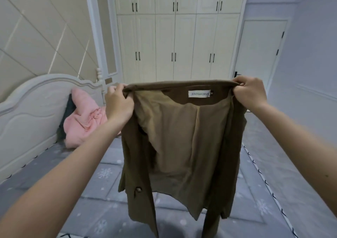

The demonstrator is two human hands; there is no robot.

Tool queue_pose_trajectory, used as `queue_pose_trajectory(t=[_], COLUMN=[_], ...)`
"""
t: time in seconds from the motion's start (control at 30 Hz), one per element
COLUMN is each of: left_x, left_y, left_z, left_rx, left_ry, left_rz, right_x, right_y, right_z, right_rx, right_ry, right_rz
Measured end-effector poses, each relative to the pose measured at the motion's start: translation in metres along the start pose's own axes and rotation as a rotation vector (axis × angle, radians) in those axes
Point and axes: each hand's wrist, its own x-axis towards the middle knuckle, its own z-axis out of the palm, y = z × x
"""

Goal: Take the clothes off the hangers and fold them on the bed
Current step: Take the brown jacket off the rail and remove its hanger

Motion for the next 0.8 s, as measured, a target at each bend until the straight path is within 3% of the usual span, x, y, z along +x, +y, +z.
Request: queue_pose_trajectory(t=[0.27, 0.53, 0.63, 0.8], left_x=[-0.017, -0.023, -0.027, -0.044], left_y=[0.014, -0.026, -0.057, -0.126], left_z=[-0.032, 0.02, 0.061, 0.164], left_rx=[-0.082, -0.026, 0.009, 0.098], left_ry=[0.0, -0.108, -0.18, -0.342], left_rz=[0.015, -0.015, -0.084, -0.19], right_x=[-0.033, -0.03, -0.022, -0.006], right_y=[-0.034, 0.012, 0.052, 0.154], right_z=[-0.033, 0.007, 0.043, 0.139], right_rx=[0.046, -0.026, -0.089, -0.408], right_ry=[0.034, -0.095, -0.233, -0.562], right_rz=[-0.003, 0.079, 0.138, 0.165])
